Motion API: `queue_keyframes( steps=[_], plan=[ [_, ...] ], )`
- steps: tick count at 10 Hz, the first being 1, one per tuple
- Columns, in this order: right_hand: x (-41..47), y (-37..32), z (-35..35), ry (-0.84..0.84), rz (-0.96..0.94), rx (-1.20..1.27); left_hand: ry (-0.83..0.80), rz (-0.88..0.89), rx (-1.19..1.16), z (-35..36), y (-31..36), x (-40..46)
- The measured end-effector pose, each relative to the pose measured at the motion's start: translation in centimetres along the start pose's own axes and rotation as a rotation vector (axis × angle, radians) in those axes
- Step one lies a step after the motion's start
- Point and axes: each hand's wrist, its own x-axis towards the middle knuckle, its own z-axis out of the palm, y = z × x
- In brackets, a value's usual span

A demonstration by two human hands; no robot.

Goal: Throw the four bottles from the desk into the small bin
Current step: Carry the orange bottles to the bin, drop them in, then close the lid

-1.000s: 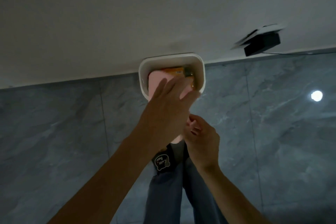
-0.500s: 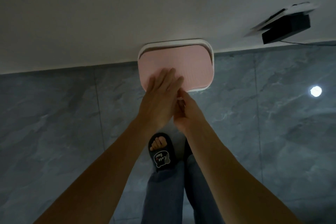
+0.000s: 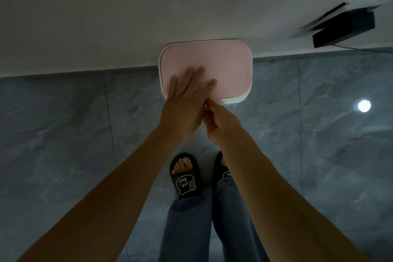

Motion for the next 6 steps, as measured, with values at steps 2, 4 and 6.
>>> queue_keyframes(
  steps=[2,4,6],
  plan=[
    [0.7,-0.1,-0.2,0.007,-0.027,-0.062,-0.032,-0.001,0.008,0.7,-0.2,0.2],
    [1.6,0.2,-0.9,-0.037,-0.085,-0.152,-0.012,0.013,0.027,1.6,-0.5,-0.1],
    [-0.1,0.3,-2.6,-0.042,-0.242,-0.648,-0.044,-0.123,-0.153,-1.4,1.4,-2.0]
  ],
)
